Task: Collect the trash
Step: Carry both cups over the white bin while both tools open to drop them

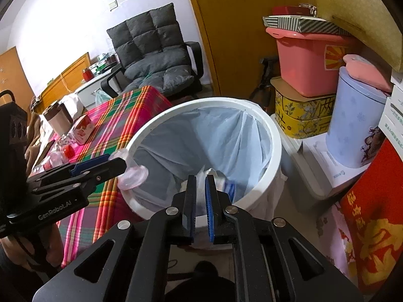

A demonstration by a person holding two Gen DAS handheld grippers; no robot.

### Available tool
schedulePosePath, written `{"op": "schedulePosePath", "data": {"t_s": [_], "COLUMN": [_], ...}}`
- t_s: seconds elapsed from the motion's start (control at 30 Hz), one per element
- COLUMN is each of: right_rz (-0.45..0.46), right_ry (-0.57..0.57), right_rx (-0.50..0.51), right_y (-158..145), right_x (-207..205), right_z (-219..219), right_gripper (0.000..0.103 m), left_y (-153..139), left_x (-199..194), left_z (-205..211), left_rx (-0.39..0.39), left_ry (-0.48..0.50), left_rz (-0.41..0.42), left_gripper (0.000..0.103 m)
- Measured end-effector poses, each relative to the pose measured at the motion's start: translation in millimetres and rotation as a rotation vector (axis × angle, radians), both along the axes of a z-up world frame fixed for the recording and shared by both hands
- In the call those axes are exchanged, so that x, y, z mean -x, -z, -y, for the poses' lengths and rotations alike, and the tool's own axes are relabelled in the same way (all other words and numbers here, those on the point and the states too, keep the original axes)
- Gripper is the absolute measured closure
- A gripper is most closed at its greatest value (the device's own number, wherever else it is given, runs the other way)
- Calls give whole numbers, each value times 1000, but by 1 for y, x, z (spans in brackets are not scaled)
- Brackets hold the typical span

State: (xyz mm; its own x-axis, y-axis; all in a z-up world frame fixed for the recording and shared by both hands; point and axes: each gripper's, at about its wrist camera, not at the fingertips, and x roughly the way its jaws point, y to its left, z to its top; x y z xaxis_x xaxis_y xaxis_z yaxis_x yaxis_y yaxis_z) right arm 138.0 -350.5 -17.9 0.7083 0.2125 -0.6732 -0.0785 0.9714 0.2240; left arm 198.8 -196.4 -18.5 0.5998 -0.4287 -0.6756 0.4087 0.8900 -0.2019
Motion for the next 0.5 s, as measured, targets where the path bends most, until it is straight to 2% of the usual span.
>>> {"op": "schedulePosePath", "data": {"t_s": [0.07, 0.17, 0.37, 0.5], "right_rz": [2, 11, 27, 40], "right_ry": [2, -1, -20, -37], "right_rx": [2, 2, 2, 6], "right_y": [-1, -2, -7, -12], "right_x": [1, 2, 6, 11], "right_z": [0, -1, -9, -17], "right_gripper": [92, 90, 69, 68], "left_y": [-1, -4, -8, -11], "left_x": [1, 3, 13, 23], "left_z": [-2, -5, -15, -25], "left_rx": [4, 12, 20, 22], "left_ry": [-2, -9, -30, -51], "left_rz": [2, 11, 20, 26], "left_gripper": [62, 62, 62, 62]}}
